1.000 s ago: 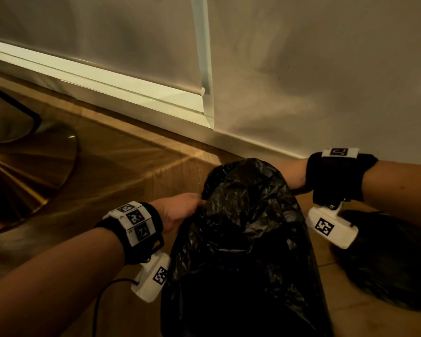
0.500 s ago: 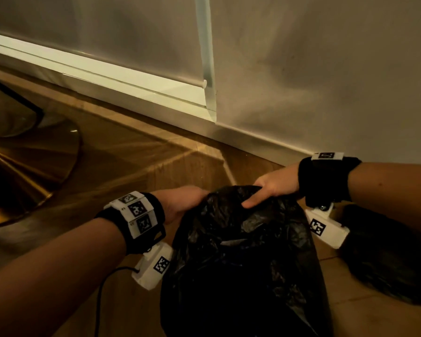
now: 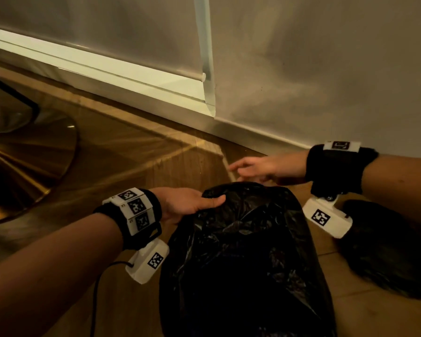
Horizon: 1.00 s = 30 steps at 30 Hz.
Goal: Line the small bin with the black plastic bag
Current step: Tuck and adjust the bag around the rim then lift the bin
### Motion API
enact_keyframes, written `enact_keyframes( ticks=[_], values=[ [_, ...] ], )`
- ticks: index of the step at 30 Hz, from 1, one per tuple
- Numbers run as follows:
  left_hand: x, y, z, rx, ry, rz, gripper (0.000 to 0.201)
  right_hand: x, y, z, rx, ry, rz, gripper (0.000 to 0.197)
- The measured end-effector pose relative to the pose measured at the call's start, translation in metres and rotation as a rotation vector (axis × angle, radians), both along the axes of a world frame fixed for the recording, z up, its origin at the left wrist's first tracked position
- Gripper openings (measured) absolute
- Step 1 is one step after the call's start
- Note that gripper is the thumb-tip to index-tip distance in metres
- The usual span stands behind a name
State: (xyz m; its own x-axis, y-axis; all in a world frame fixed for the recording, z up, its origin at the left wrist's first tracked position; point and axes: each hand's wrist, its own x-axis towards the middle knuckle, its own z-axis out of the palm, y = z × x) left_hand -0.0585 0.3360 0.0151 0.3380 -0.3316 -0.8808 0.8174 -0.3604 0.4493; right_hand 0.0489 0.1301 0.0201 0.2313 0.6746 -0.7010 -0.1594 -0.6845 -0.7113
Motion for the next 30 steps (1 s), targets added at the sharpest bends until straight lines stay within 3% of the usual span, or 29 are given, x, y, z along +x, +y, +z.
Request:
enact_keyframes(
  ticks=[3,6,8,9,12,14,17,19,22,24,27,30],
  values=[
    [-0.004,0.003,-0.01,0.01,-0.01,-0.002,0.076,-0.002,-0.013,0.0,0.124,0.124,0.202,0.077],
    [-0.009,0.003,-0.014,0.081,0.022,-0.081,0.088,-0.015,-0.023,0.003,0.007,0.062,0.353,0.074],
    [-0.012,0.007,-0.004,0.192,-0.07,-0.201,0.08,-0.019,-0.026,0.001,-0.022,0.034,0.328,0.063],
    [-0.015,0.012,0.003,0.217,-0.141,-0.184,0.072,-0.021,-0.026,0.002,-0.024,0.031,0.306,0.059],
    [-0.025,0.028,0.03,0.095,-0.307,-0.097,0.065,-0.025,-0.029,0.007,-0.039,0.009,0.254,0.058],
    [-0.036,0.026,0.039,0.008,-0.334,-0.221,0.065,-0.03,-0.031,0.013,-0.034,0.027,0.241,0.072],
    [-0.056,0.009,0.032,0.013,-0.313,-0.342,0.081,-0.044,-0.033,0.015,-0.044,0.031,0.282,0.109],
    [-0.065,-0.001,0.025,0.056,-0.347,-0.321,0.061,-0.061,-0.034,0.014,-0.093,-0.092,0.375,0.116],
    [-0.069,-0.003,0.018,0.105,-0.369,-0.257,0.034,-0.077,-0.037,0.008,-0.131,-0.249,0.4,0.099],
    [-0.065,0.002,0.017,0.165,-0.416,-0.186,0.023,-0.069,-0.041,0.01,-0.088,-0.251,0.262,0.083],
    [-0.052,0.016,0.023,0.271,-0.517,-0.119,0.019,-0.049,-0.036,0.019,-0.047,-0.349,0.093,0.066],
    [-0.04,0.028,0.028,0.338,-0.597,-0.038,0.022,-0.041,-0.024,0.025,0.016,-0.529,0.073,0.058]
  ],
)
